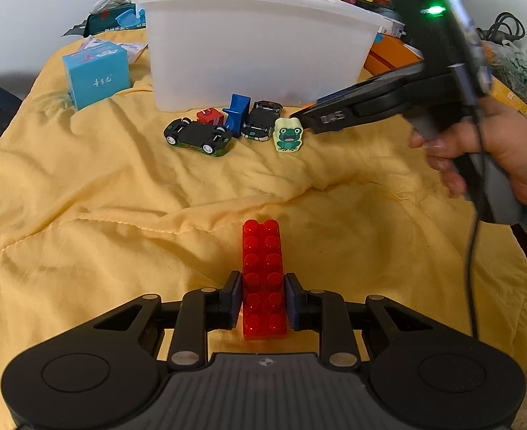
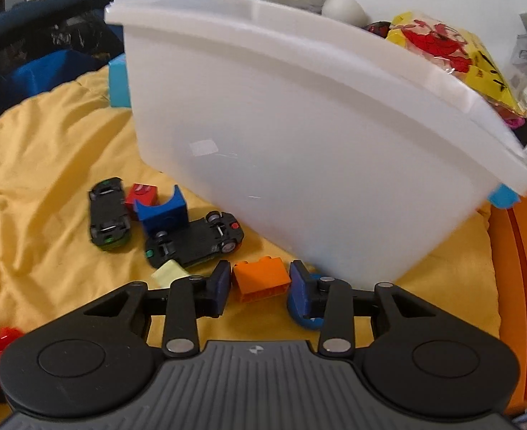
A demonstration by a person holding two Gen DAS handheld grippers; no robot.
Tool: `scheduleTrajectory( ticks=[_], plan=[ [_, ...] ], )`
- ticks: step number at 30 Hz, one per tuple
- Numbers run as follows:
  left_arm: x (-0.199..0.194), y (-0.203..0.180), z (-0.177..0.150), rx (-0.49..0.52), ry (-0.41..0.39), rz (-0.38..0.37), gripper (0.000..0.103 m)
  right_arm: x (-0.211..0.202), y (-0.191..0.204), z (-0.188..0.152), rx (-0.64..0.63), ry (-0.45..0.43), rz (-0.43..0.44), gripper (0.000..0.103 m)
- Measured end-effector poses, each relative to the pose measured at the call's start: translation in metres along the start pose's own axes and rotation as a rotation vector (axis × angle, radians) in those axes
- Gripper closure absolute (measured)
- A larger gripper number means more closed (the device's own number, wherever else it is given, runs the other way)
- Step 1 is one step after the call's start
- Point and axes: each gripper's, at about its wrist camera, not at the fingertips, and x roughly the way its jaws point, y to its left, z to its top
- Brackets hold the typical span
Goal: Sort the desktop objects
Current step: 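Hold the red brick with the left tool while the right tool reaches toward the blue airplane disc, then grasp the small orange brick with the right tool while the left tool holds the red brick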
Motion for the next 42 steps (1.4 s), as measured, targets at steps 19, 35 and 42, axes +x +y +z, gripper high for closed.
scheduleTrajectory(
  ticks=[19,35,42],
  plan=[
    [0.003,-0.004,-0.002,0.038,-0.014,0.003,0.074,-0.058,0.011,-0.084,0.111,-0.041,0.126,0.063],
    [-0.003,0.001,-0.009,0.055,-0.023,0.011,0.074,-0.032,0.076,-0.029,0.009,0.100,-0.137,0.064],
    [-0.001,0.003,-0.007,0.067,-0.022,-0.007,0.073,-0.047,0.051,-0.046,0.070,0.100,-0.104,0.086]
  ],
)
